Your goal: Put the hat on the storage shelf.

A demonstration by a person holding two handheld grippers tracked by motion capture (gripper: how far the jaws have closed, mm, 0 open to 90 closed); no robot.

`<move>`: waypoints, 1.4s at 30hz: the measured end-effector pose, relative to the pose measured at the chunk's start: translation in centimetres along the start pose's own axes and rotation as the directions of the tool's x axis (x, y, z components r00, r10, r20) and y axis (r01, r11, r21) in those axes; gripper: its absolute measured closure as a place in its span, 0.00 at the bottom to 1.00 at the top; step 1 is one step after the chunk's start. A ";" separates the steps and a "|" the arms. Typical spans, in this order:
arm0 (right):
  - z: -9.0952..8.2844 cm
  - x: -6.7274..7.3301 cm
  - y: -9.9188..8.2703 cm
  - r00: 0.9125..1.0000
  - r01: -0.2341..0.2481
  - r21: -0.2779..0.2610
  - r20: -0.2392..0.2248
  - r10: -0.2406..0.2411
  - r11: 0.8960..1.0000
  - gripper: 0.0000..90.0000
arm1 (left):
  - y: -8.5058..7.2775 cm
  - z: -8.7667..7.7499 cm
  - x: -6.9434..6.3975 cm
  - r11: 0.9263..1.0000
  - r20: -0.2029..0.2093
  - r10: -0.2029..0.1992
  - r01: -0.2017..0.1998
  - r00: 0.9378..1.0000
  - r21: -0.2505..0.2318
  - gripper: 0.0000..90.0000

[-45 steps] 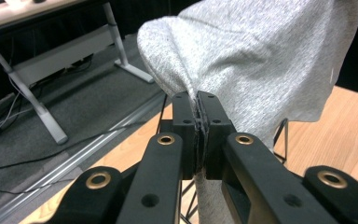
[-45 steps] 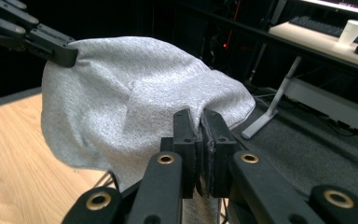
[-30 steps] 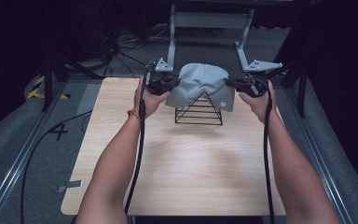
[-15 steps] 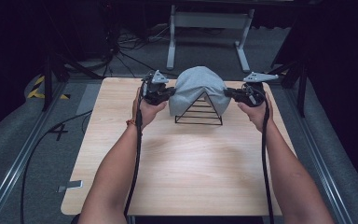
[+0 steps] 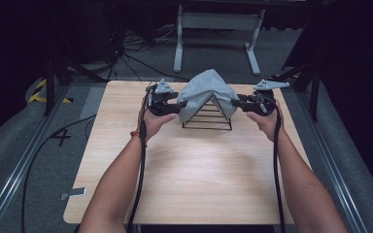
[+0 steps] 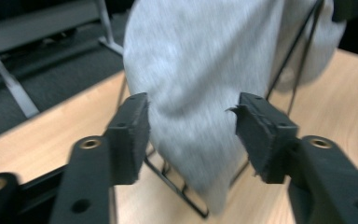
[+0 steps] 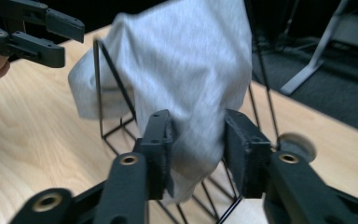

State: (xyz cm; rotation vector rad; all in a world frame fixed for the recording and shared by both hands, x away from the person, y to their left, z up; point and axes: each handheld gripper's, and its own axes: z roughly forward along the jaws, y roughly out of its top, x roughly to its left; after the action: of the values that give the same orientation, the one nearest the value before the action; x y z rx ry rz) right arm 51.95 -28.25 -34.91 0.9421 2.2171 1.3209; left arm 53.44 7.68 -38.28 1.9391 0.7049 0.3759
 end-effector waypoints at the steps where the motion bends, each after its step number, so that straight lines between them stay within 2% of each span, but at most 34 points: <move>1: 0.2 0.0 -0.3 1.000 -0.003 0.010 -0.003 0.003 1.000 0.65 | -0.4 0.1 0.2 1.000 0.011 -0.010 0.010 1.000 0.012 0.42; 3: 0.4 -0.2 -0.8 1.000 -0.018 0.007 -0.022 0.018 1.000 0.63 | -1.1 0.6 0.4 0.998 0.042 -0.026 0.023 0.999 0.051 0.41; 4: 0.5 -0.2 -1.1 0.999 -0.025 0.014 -0.025 0.026 1.000 0.63 | -1.4 1.0 0.4 0.998 0.063 -0.039 0.036 0.997 0.056 0.39; 5: 0.7 -0.2 -1.3 0.999 -0.019 0.021 -0.030 0.020 1.000 0.64 | -1.5 1.4 0.3 0.997 0.076 -0.037 0.031 0.996 0.071 0.38; 6: 0.9 -0.2 -1.5 0.999 -0.016 0.033 -0.034 0.018 0.999 0.67 | -1.5 1.7 0.1 0.996 0.057 -0.027 0.022 0.998 0.083 0.43; 8: 1.2 0.0 -1.8 1.000 0.002 0.053 -0.024 -0.001 0.999 0.76 | -1.5 2.2 -0.1 0.996 0.064 -0.004 -0.002 0.998 0.095 0.55; 11: 1.5 0.3 -2.2 0.999 0.022 0.054 -0.028 -0.021 0.998 0.92 | -1.6 2.7 -0.2 0.990 0.039 0.021 -0.026 0.999 0.136 0.71; 13: 1.6 0.4 -2.4 0.999 0.027 0.057 -0.035 -0.025 0.998 0.95 | -1.7 2.9 -0.3 0.988 0.016 0.022 -0.024 1.000 0.151 0.82; 15: 1.7 0.4 -2.4 0.999 0.041 0.065 -0.012 -0.040 0.997 0.96 | -1.7 3.1 -0.2 0.989 -0.003 0.026 -0.026 1.000 0.149 0.91; 17: 1.5 0.2 -2.5 0.999 0.033 0.057 0.002 -0.033 0.998 0.97 | -1.6 3.2 -0.3 0.988 -0.037 0.037 -0.031 0.999 0.153 0.93; 18: 1.4 0.0 -2.6 1.000 0.024 0.049 0.009 -0.024 0.999 0.97 | -1.6 3.2 -0.3 0.988 -0.037 0.037 -0.031 0.999 0.153 0.94; 19: 1.4 0.0 -2.6 1.000 0.024 0.049 0.009 -0.024 0.999 0.97 | -1.3 3.2 -0.4 0.984 -0.096 0.071 -0.054 0.993 0.167 0.94; 20: 1.1 -0.2 -2.6 1.000 0.018 0.049 0.013 -0.019 0.999 0.97 | -0.9 2.8 -0.4 0.978 -0.147 0.129 -0.101 0.981 0.182 0.94; 21: 0.8 -0.5 -2.7 1.000 0.017 0.054 0.024 -0.018 0.998 0.97 | -0.7 2.5 -0.3 0.978 -0.160 0.133 -0.104 0.978 0.179 0.94; 22: 0.5 -0.7 -2.7 1.000 0.012 0.055 0.025 -0.013 0.998 0.97 | -0.5 2.1 0.0 0.980 -0.153 0.124 -0.096 0.980 0.176 0.94; 23: 0.2 -1.0 -2.7 0.999 0.013 0.060 0.029 -0.014 0.998 0.97 | -0.4 1.7 0.3 0.980 -0.161 0.130 -0.102 0.978 0.172 0.94; 24: -0.1 -1.2 -2.8 0.999 0.013 0.066 0.035 -0.016 0.998 0.97 | -0.2 1.2 0.5 0.977 -0.152 0.147 -0.120 0.977 0.174 0.94; 25: -0.4 -1.4 -2.8 0.999 0.010 0.069 0.030 -0.012 0.998 0.97 | -0.2 1.0 0.5 0.977 -0.140 0.144 -0.118 0.980 0.177 0.94; 26: -0.6 -1.5 -2.8 0.999 0.013 0.076 0.034 -0.016 0.997 0.97 | -0.2 1.0 0.3 0.973 -0.127 0.157 -0.131 0.979 0.189 0.94; 27: -0.7 -1.6 -3.0 0.999 0.020 0.094 0.032 -0.024 0.995 0.97 | -0.2 0.9 0.0 0.972 -0.123 0.169 -0.145 0.978 0.185 0.94; 29: -0.6 -1.3 -3.2 0.999 0.032 0.112 0.014 -0.034 0.993 0.97 | 0.0 0.4 -0.3 0.982 -0.103 0.141 -0.126 0.985 0.144 0.94; 30: -0.6 -1.1 -3.2 0.999 0.037 0.115 0.009 -0.038 0.993 0.97 | -0.1 0.4 -0.4 0.980 -0.102 0.150 -0.134 0.983 0.150 0.94; 31: -0.6 -0.9 -3.3 0.999 0.051 0.129 0.007 -0.052 0.990 0.97 | -0.2 0.5 -0.5 0.974 -0.098 0.164 -0.146 0.982 0.171 0.94; 32: -0.5 -0.8 -3.5 0.998 0.058 0.142 0.005 -0.059 0.988 0.97 | -0.5 0.7 -0.6 0.965 -0.082 0.187 -0.167 0.979 0.203 0.94; 33: -0.3 -0.8 -3.7 0.998 0.060 0.165 -0.003 -0.060 0.984 0.97 | -0.7 0.8 -0.7 0.958 -0.058 0.193 -0.176 0.979 0.226 0.94; 34: -0.3 -0.8 -3.9 0.998 0.063 0.176 0.000 -0.064 0.982 0.97 | -1.0 1.0 -1.0 0.955 -0.049 0.193 -0.177 0.980 0.237 0.94; 37: -0.2 -0.9 -4.5 0.998 0.061 0.191 0.007 -0.064 0.980 0.97 | -1.6 1.6 -1.5 0.947 -0.042 0.205 -0.187 0.978 0.260 0.94; 40: 0.0 -1.1 -4.9 0.999 0.042 0.198 0.007 -0.045 0.979 0.97 | -2.3 2.7 -2.1 0.930 -0.050 0.233 -0.208 0.971 0.303 0.94; 41: 0.2 -1.2 -5.1 0.999 0.042 0.210 0.013 -0.046 0.977 0.97 | -2.5 3.1 -2.2 0.924 -0.040 0.234 -0.209 0.971 0.322 0.94; 42: 0.5 -1.2 -5.4 0.999 0.047 0.230 0.015 -0.052 0.972 0.97 | -2.7 3.2 -2.2 0.922 -0.035 0.234 -0.210 0.972 0.326 0.94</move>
State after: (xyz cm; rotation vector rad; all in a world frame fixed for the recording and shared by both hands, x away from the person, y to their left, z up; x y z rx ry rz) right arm 51.25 -30.58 -39.96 0.9681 2.3982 1.0433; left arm 52.65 4.90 -42.03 2.3361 0.6225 0.4998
